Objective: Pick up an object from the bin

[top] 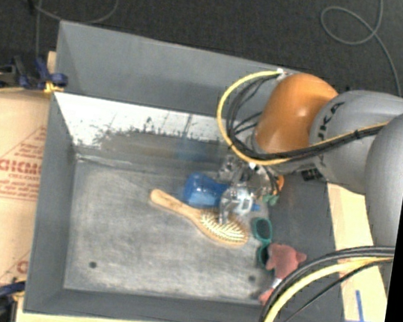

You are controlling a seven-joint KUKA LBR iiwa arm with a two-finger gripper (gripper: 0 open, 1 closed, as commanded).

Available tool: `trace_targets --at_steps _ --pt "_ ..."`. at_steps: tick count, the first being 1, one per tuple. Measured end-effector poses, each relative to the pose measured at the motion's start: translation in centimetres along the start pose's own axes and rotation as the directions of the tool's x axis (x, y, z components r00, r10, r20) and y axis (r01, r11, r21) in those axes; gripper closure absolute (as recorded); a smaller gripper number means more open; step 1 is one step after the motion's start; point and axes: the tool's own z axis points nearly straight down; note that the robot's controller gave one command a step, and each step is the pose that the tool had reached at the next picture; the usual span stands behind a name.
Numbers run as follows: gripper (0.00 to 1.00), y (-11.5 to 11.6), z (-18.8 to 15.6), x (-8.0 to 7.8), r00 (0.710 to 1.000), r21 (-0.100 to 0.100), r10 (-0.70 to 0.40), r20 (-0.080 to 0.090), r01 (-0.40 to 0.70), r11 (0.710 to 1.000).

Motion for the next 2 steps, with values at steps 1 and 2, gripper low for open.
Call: trace_targets --at_steps 1,2 --pt "1.00 0.0 0.0 0.0 1.000 0.000 0.000 0.000 0.000 1.000" --pt "1.00 -0.2 -11.8 0.6 1.000 0.000 0.020 0.002 -0.020 1.000"
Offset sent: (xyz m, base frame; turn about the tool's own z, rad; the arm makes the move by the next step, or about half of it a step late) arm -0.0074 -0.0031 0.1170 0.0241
